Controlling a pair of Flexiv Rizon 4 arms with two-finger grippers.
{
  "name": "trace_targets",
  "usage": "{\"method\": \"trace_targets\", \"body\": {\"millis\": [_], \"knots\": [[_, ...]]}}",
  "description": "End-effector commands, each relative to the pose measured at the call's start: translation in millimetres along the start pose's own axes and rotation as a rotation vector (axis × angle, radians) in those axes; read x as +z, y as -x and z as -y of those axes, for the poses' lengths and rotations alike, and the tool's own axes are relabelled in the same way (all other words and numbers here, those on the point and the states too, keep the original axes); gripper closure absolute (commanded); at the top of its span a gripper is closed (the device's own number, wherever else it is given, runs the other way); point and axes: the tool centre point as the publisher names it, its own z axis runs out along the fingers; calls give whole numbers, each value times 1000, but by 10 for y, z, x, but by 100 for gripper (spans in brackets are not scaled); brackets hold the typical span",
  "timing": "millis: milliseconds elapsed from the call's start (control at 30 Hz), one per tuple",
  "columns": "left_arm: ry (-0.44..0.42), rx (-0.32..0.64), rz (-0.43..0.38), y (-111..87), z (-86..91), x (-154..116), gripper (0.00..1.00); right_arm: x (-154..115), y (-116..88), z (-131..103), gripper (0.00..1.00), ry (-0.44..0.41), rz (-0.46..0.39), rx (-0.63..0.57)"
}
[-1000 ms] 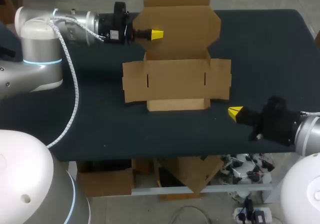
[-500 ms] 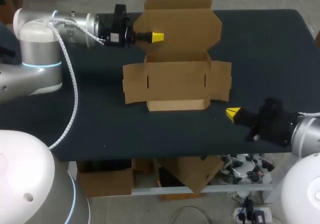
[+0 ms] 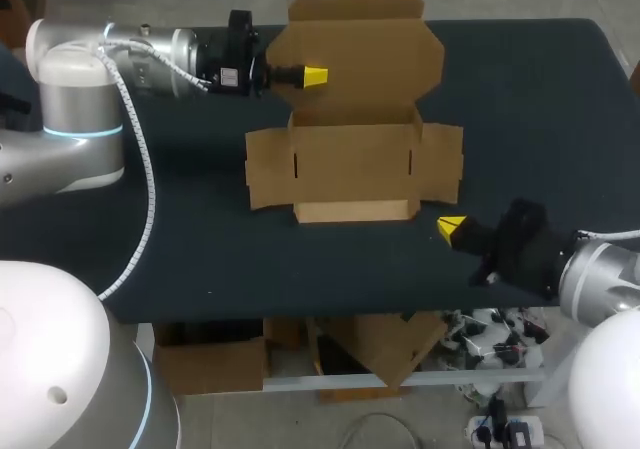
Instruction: Assemble the packaging by folding the flat box into shape, placing the metal phone stand inside, and closing the box properly
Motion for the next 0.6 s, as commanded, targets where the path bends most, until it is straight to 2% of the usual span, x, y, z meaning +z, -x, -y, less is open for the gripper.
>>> {"method": "trace_targets", "body": {"millis": [33, 133, 400, 600], "knots": [[-2, 0, -2, -3, -19, 4, 100, 47, -16, 17, 100, 1, 10, -2], [-2, 0, -2, -3, -19, 4, 100, 47, -16, 17, 100, 1, 10, -2], [-2, 0, -2, -3, -19, 4, 100, 471, -8, 58, 100, -8, -32, 11], [-2, 0, -2, -3, -19, 4, 100, 709, -25, 67, 100, -4, -13, 28]]}}
